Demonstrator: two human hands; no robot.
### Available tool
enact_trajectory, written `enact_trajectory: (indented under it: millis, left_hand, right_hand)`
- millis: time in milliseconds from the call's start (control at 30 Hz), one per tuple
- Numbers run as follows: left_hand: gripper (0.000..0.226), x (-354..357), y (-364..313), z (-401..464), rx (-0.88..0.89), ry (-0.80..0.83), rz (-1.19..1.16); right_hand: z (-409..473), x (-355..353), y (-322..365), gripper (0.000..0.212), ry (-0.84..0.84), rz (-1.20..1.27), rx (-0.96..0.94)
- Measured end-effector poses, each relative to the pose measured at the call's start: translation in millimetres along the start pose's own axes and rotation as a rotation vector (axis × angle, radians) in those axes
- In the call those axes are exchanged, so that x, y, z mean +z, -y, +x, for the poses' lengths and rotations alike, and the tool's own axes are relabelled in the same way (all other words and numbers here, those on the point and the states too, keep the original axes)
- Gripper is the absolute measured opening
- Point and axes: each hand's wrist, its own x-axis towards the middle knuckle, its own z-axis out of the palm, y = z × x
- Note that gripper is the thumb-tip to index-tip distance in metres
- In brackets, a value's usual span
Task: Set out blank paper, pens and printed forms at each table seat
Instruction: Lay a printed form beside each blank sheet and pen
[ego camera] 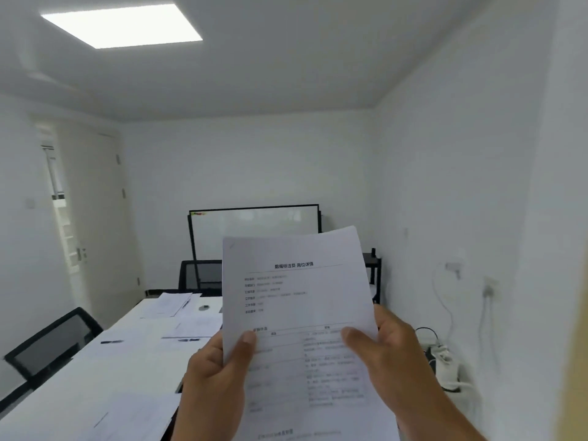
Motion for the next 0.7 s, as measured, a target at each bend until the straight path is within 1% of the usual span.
enact_trajectory:
  millis: [133,333,533,700]
  left_hand:
    - [0.014,41.9,7.6,30.2,-0.011,0.102,-0.049]
    - [0.017,113.9,26.3,54.3,-0.053,0.203,-0.168]
    - [0.024,185.7,39.2,98.6,0.013,0.228,-0.134]
    - [0.019,248.1,43.3,136.8,0.073,0.183,-0.109]
  right_hand:
    - [19.6,-30.2,-5.7,0.022,-0.112,-0.043,0.000]
    - [47.4,-91.2,-12.8,0.017,-0.237,-0.136,0.021]
    - [110.5,-146.8,-25.0,0.015,-0.266,-0.145,-0.004]
    - [177.3,-189.9,-27.4,0.016,-0.232,-0.119,-0.064]
